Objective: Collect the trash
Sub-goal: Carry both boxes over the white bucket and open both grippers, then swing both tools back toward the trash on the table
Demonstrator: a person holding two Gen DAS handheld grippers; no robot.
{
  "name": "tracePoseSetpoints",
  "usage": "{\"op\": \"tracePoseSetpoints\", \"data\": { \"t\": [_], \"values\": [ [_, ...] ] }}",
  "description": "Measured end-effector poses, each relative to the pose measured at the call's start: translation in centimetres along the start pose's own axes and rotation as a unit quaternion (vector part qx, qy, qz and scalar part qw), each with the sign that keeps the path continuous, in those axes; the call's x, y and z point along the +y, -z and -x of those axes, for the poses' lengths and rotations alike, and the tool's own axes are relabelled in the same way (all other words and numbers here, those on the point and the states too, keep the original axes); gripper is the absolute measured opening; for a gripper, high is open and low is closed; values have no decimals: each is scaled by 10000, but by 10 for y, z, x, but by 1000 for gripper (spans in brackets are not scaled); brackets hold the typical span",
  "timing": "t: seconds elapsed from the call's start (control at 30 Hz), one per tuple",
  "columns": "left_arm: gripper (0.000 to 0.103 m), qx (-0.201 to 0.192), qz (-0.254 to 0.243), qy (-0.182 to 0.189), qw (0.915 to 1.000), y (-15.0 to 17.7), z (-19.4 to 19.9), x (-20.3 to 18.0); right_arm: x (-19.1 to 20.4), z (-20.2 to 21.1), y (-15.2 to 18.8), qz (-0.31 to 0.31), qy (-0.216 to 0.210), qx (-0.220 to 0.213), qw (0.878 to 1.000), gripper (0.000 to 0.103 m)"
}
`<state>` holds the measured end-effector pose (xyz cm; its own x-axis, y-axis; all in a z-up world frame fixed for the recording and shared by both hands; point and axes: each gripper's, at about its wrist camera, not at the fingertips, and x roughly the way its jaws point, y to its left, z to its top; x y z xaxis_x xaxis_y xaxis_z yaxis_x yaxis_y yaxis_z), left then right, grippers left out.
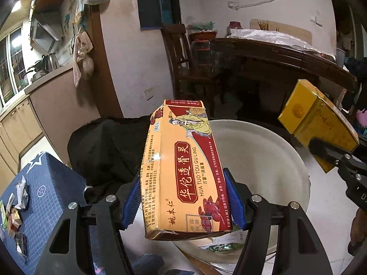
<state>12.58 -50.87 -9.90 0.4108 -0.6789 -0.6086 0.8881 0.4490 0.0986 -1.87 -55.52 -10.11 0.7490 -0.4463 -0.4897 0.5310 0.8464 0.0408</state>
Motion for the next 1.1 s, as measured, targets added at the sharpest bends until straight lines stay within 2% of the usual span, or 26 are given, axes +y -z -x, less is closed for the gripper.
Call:
{"op": "tracePoseSetpoints", "data": {
  "t": [0.27,0.3,0.37,0.47,1.1],
  "values": [
    [67,41,-139,-22,9999,1,-4,-3,2,-18,-5,89,-91,189,9997,24],
    [68,69,-177,-7,9998,0,-6,-4,2,-22,-5,97,-64,259,9996,36],
    [69,80,-205,-103,9997,-1,-9,-5,0,-25,-5,86,-5,276,9996,52],
    [72,84,-174,-111,9998,-1,-10,-4,-1,-26,-2,77,-1,280,9996,52],
    [72,-38,-199,-245,9995,-1,8,1,2,-17,-3,37,-47,215,9997,52]
  ]
}}
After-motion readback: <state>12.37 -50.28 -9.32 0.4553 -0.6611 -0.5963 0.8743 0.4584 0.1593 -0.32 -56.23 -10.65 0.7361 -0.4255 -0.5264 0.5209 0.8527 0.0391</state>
